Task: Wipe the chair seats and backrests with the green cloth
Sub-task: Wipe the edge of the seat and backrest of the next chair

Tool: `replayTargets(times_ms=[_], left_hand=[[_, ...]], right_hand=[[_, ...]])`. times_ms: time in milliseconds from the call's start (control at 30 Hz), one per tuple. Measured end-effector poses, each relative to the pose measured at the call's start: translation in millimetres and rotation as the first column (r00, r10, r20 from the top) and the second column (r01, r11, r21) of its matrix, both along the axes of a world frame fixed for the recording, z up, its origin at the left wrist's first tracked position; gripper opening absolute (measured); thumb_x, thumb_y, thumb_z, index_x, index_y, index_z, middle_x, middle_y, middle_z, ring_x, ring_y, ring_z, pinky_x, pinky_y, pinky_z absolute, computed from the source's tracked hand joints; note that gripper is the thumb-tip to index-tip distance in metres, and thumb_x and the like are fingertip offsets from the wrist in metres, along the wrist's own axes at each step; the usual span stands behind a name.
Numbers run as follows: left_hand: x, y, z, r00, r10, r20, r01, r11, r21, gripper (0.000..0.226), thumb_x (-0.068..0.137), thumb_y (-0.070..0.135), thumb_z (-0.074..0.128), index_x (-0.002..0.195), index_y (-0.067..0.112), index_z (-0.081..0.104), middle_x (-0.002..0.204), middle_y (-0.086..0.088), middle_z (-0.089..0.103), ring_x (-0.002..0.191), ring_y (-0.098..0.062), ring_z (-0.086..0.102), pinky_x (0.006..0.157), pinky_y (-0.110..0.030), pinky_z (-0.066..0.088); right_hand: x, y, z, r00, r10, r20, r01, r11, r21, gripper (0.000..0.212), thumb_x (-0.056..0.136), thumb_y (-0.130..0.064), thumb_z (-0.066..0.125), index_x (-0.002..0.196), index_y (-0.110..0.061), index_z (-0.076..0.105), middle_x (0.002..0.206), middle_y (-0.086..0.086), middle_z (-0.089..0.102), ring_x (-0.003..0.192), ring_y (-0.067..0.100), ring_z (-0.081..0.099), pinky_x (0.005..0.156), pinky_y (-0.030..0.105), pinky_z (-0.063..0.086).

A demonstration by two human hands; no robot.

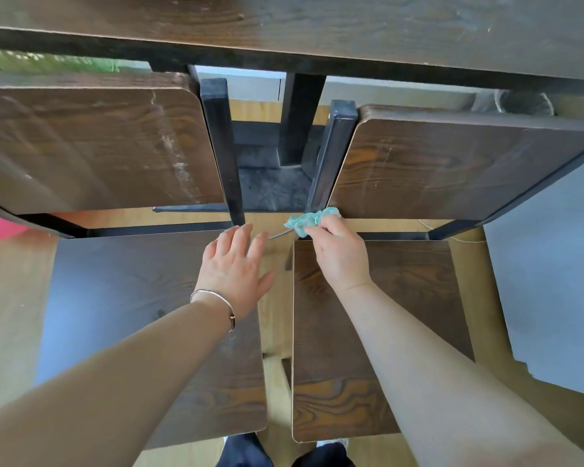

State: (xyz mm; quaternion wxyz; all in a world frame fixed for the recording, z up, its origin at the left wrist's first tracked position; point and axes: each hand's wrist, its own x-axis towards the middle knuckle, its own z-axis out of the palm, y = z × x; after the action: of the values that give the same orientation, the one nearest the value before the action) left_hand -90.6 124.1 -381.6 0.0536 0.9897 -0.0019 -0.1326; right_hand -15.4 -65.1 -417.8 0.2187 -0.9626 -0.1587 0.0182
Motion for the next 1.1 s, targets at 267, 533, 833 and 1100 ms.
replayTargets(times_ms=[267,533,833,1100], left_hand=[[6,0,12,0.999,-0.019,0.029,0.019,1.0,-0.002,0.068,0.091,0.056,0.044,0.147,0.023,0.026,0.152,-0.006,0.027,0.137,-0.03,0.027,0.108,-0.044,0.032],[3,-2,-12,0.999,-0.04,0.01,0.04,0.999,-0.005,0.068,0.092,0.056,0.043,0.148,0.022,0.024,0.153,-0.007,0.025,0.138,-0.03,0.025,0.108,-0.044,0.03],[-5,3,-45,1.0,0.01,-0.003,-0.01,0.999,-0.042,0.069,0.089,0.053,0.051,0.146,0.021,0.029,0.15,-0.007,0.029,0.133,-0.033,0.029,0.105,-0.046,0.031],[-2,-1,-27,0.999,0.034,0.037,-0.032,0.998,-0.053,0.071,0.087,0.053,0.053,0.146,0.02,0.029,0.148,-0.007,0.033,0.132,-0.032,0.031,0.105,-0.045,0.033]], right_hand=[[1,0,27,0.995,0.0,0.102,0.002,1.0,-0.018,0.016,0.091,-0.021,0.065,0.106,-0.015,0.07,0.098,-0.003,0.058,0.087,0.01,0.051,0.071,0.025,0.049],[-3,6,-24,0.992,-0.033,0.118,0.037,0.999,-0.036,0.025,0.095,-0.032,0.049,0.1,-0.017,0.069,0.091,-0.008,0.055,0.082,0.008,0.047,0.07,0.021,0.047],[-11,16,-73,0.993,-0.122,0.01,0.122,0.992,0.018,0.015,0.088,-0.008,0.068,0.102,-0.009,0.074,0.092,0.003,0.059,0.086,0.021,0.057,0.071,0.036,0.056],[-13,16,-60,0.99,-0.142,0.016,0.14,0.987,0.075,0.017,0.083,0.0,0.068,0.096,-0.009,0.075,0.087,0.005,0.058,0.081,0.027,0.056,0.066,0.039,0.055]])
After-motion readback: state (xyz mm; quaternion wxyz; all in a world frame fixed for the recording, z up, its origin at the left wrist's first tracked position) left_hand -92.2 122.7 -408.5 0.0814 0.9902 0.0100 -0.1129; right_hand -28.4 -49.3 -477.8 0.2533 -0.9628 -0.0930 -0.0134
